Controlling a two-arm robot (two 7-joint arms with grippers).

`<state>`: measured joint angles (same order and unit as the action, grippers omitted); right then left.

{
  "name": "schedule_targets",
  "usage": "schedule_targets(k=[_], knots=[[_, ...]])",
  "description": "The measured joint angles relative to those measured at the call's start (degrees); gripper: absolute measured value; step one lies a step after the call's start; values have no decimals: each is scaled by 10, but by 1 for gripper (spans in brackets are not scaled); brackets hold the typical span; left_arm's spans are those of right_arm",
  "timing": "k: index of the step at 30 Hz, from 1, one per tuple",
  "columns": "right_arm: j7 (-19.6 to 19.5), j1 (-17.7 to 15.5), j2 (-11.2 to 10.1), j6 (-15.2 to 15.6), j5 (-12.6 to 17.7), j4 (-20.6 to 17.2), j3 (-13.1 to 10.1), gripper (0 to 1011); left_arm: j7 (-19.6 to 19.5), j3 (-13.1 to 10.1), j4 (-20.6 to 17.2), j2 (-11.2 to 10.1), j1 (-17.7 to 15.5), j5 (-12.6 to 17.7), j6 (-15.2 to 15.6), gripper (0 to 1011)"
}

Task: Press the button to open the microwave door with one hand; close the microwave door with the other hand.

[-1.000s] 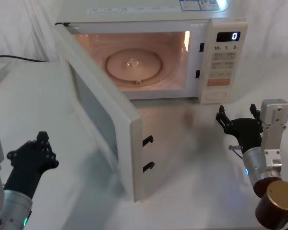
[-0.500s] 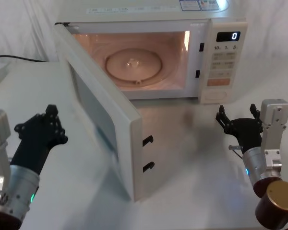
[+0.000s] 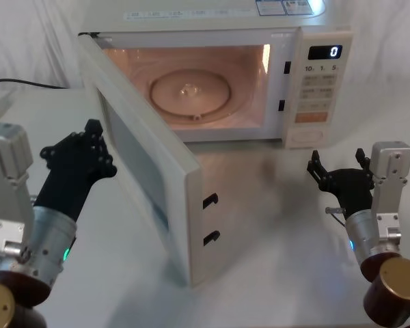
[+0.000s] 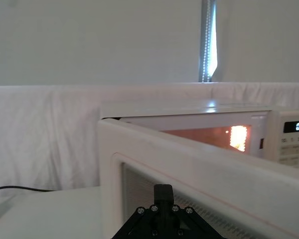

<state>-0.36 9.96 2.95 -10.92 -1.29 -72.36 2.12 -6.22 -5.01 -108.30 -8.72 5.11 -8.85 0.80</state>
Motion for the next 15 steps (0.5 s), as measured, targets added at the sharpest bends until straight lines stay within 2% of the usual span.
schedule_targets(k=[7, 15], knots=[[0, 0, 0, 0, 0, 0, 0, 1002, -15, -10, 14, 9, -23, -15, 15, 0], [0, 0, 0, 0, 0, 0, 0, 1002, -22, -25, 32, 9, -48, -16, 18, 0]])
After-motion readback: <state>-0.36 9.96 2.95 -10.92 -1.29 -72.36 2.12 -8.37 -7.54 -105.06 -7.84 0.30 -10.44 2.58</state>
